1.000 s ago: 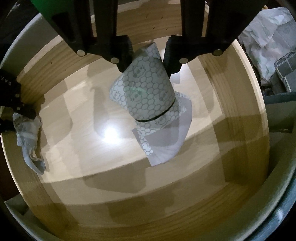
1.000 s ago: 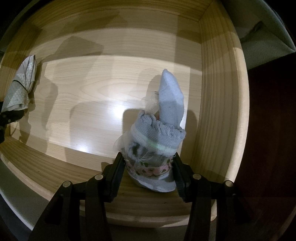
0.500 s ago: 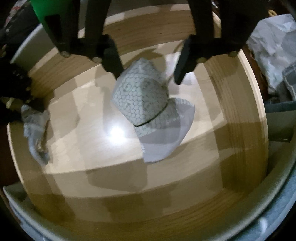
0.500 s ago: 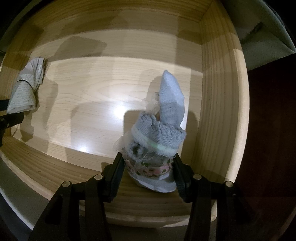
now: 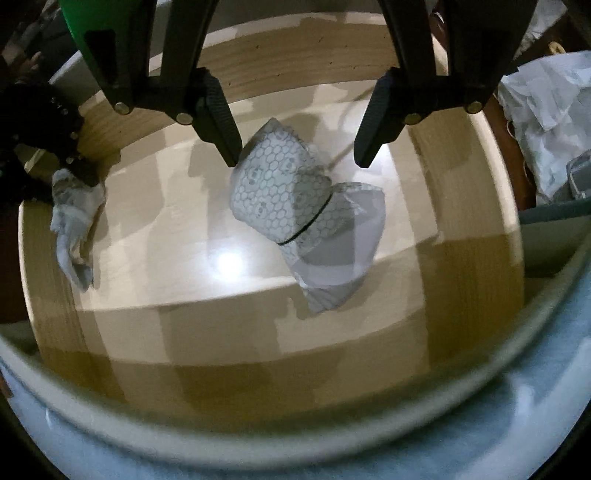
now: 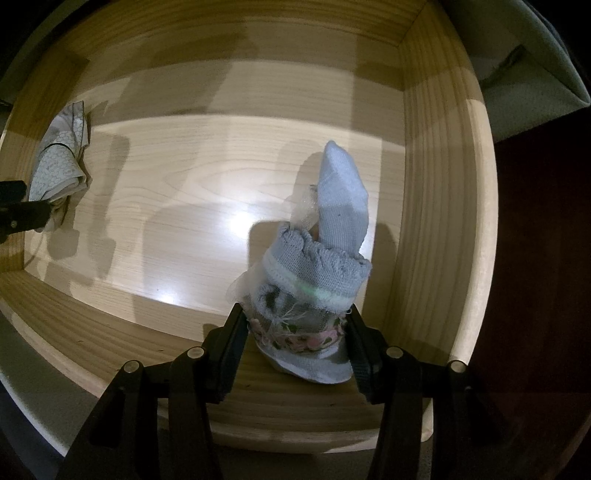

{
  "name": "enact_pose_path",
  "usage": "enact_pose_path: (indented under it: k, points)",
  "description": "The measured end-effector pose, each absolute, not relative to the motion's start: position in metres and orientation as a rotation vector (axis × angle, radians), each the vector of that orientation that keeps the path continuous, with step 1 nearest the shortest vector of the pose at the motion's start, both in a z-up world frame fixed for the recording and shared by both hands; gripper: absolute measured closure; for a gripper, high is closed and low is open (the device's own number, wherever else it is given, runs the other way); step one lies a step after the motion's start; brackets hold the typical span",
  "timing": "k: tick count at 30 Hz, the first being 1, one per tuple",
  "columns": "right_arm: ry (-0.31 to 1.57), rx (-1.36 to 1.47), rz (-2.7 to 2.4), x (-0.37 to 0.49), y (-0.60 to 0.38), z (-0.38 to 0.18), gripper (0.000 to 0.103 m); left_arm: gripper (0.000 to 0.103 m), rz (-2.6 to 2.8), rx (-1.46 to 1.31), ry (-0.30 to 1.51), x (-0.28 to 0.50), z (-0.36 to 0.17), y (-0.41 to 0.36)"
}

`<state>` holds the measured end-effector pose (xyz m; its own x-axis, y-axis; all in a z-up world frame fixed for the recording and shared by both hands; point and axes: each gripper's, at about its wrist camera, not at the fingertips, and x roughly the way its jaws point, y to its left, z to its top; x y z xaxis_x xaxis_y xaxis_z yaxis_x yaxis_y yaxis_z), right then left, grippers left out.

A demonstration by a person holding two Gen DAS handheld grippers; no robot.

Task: Take underwear out of drawer
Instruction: 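Hold the grey underwear raised in the left gripper while the right gripper holds the sock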

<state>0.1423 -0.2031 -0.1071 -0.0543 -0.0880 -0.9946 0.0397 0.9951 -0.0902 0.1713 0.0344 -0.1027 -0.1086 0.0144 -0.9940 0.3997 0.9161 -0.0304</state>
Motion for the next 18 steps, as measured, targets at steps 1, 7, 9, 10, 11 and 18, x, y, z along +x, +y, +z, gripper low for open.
enact_pose_path:
  k: [1, 7, 9, 10, 11, 18]
  points:
    - [1.622, -0.038, -0.104, 0.142, -0.203, -0.107, 0.055, 0.039, -0.33, 0.298, 1.657, 0.173, -0.093, 0.034]
    - [1.622, -0.038, -0.102, 0.143, -0.203, -0.107, 0.054, 0.039, -0.237, 0.162, 1.613, 0.191, -0.085, 0.047]
    - [1.622, -0.037, -0.102, 0.143, -0.203, -0.107, 0.054, 0.039, -0.219, 0.131, 1.614, 0.193, -0.09, 0.047]
    - [1.622, -0.037, -0.102, 0.143, -0.203, -0.107, 0.054, 0.039, -0.211, 0.125, 1.619, 0.194, -0.094, 0.046]
    - [1.621, -0.037, -0.102, 0.143, -0.202, -0.107, 0.054, 0.039, -0.212, 0.117, 1.625, 0.194, -0.097, 0.044]
    - [1.62, -0.036, -0.098, 0.143, -0.201, -0.11, 0.054, 0.039, -0.248, 0.263, 1.563, 0.19, -0.106, 0.028]
